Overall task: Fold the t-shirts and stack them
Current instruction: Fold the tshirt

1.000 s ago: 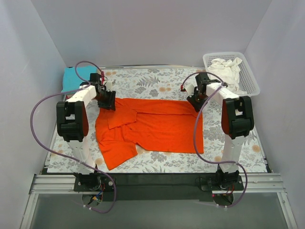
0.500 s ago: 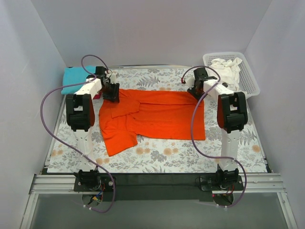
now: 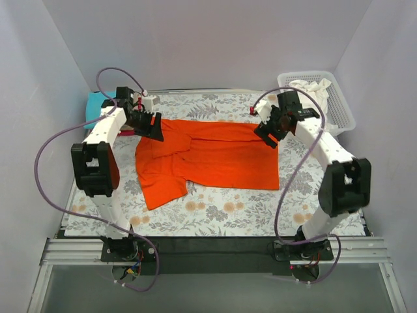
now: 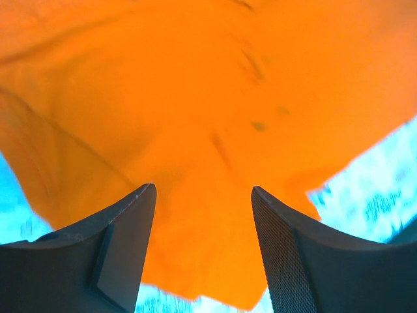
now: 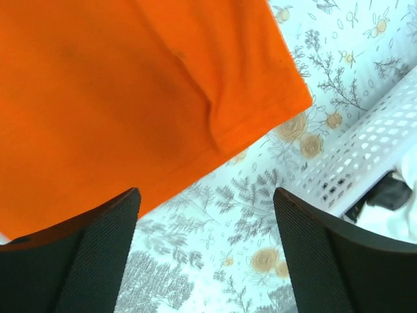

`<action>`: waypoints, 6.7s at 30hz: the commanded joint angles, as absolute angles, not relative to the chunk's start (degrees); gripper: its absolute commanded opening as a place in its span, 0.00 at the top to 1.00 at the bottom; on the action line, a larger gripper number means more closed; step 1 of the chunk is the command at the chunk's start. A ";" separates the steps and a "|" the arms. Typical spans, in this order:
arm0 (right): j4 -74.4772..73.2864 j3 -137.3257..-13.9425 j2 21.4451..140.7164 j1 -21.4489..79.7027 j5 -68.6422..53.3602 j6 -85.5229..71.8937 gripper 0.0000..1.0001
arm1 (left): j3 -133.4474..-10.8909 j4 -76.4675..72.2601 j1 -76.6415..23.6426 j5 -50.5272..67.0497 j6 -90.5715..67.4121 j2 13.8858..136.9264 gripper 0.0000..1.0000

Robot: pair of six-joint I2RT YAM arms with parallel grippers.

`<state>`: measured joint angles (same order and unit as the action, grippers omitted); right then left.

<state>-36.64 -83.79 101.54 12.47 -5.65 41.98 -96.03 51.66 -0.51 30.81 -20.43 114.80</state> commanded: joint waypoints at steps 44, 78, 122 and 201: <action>-31.82 -42.19 82.79 23.29 1.58 51.42 0.99 | -54.32 43.60 2.29 19.16 10.99 93.42 0.56; -40.61 -65.30 89.81 12.83 -5.36 56.34 0.99 | -91.21 64.43 5.63 31.64 7.12 106.69 1.00; -39.90 -84.81 112.15 10.55 -2.28 53.53 0.64 | -106.43 57.21 5.71 31.37 -4.31 121.30 0.68; -48.69 -80.33 101.51 10.46 -12.92 40.08 0.44 | -95.46 49.57 -8.52 26.02 -2.90 111.27 0.56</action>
<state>-48.07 -79.70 102.69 10.59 -11.79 39.99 -99.02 47.57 -5.21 23.79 -4.29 114.15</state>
